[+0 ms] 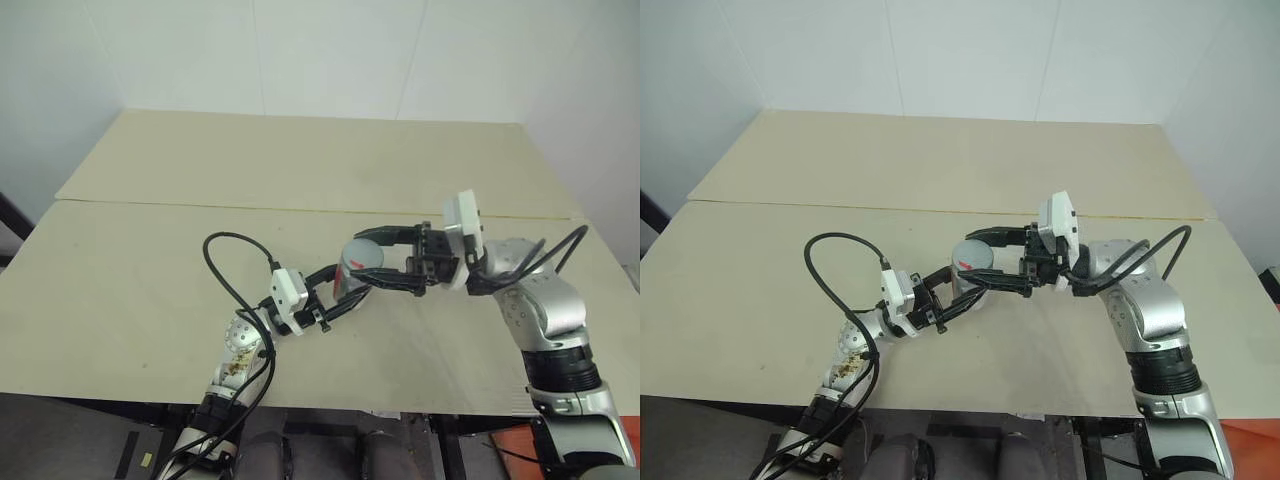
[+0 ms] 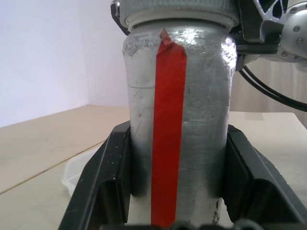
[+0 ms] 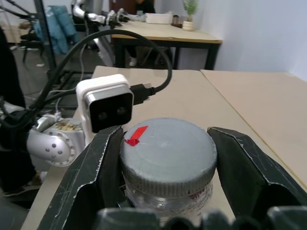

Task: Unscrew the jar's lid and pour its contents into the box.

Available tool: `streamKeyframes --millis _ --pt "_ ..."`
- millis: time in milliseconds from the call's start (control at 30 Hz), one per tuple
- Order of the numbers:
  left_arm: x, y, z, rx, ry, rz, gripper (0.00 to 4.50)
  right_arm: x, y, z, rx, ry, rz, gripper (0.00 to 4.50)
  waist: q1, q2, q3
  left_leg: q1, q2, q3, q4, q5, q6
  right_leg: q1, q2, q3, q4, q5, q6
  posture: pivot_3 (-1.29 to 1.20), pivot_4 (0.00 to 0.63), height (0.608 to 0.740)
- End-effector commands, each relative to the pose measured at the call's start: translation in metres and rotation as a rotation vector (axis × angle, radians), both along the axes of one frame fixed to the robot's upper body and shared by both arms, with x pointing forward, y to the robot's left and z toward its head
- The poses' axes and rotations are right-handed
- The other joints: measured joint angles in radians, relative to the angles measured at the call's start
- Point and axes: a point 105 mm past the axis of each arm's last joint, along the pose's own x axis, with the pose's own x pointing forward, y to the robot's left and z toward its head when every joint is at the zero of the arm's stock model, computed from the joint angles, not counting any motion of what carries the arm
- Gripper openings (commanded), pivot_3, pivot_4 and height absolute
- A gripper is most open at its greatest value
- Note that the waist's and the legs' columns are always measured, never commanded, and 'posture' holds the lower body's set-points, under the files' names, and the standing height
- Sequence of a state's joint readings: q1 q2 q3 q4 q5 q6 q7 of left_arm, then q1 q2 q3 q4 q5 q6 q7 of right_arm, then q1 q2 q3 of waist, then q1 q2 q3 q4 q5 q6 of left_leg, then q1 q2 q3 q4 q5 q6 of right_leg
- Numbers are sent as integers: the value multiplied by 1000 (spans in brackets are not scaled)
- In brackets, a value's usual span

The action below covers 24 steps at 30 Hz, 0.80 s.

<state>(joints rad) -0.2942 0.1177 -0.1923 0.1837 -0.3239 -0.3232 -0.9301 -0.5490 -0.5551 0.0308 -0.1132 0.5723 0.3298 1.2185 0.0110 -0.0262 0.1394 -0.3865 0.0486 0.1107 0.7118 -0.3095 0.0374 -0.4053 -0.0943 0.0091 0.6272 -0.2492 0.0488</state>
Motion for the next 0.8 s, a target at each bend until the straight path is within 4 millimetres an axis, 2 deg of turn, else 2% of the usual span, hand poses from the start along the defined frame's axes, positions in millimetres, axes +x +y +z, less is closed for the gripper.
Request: streamKeyframes --millis 33,267,600,800 --pt "-10 -3 3 -4 -9 -54 2097 1 -1 18 4 -84 27 2954 -1 0 0 0 0 0 0 0 0 0 0 0 0 0 0 0 150 740" --pt "-12 -1 1 5 -1 -62 2097 10 -2 27 32 -45 30 2954 -1 0 0 0 0 0 0 0 0 0 0 0 1 0 0 0 150 740" --pt "-16 -1 -2 21 -2 -97 2097 0 -2 32 97 -84 127 2954 0 0 0 0 0 0 0 0 -1 0 0 0 0 0 0 0 150 740" --pt "-16 -2 -3 30 -25 -97 2097 2 -2 35 96 -35 135 2954 -1 1 1 0 0 0 0 0 -1 0 0 0 1 0 0 0 150 740"
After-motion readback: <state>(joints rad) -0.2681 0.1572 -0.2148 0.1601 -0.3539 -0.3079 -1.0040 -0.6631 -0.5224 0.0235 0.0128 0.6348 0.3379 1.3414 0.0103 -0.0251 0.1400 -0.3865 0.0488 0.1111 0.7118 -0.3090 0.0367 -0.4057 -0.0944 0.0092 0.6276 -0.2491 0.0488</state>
